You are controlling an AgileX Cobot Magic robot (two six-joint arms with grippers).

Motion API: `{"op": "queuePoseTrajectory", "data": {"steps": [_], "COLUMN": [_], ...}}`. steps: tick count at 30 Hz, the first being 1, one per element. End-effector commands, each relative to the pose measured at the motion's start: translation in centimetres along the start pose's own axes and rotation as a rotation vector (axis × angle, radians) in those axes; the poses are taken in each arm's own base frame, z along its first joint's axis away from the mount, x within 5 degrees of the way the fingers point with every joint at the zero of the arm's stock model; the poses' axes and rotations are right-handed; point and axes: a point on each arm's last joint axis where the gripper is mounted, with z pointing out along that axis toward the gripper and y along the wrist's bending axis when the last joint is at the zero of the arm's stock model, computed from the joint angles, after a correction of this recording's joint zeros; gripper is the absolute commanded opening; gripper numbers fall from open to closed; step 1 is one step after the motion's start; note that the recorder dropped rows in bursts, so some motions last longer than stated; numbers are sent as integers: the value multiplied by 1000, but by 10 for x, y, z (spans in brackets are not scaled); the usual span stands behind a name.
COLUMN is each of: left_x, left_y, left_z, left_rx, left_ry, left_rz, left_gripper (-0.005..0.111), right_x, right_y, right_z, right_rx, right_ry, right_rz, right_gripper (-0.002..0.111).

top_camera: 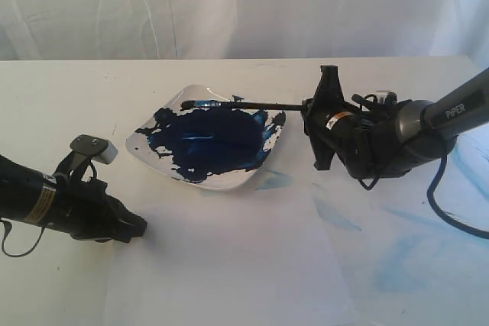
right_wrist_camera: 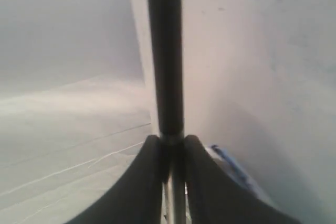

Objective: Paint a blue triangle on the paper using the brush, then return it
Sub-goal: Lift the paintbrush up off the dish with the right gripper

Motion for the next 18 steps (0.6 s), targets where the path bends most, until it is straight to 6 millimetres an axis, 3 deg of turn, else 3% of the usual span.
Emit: {"op": "queuePoseTrajectory", "data": {"steps": [1,6,18], "left_x": [3,3,3], "left_y": [2,2,1], "left_z": [3,3,3], "left_rx": [-17,-13,-9], "left_ry": [23,23,22], "left_rz": [14,14,14], "left_gripper": [0,0,0], "right_x": [3,2,-36], "right_y": [24,55,110], "right_z": [-4,-16,-47], "right_rx": [-231,-583,-688], "right_ry": [28,16,172], "right_rz": [-51,-148,-484], "right_gripper": [2,0,0]}}
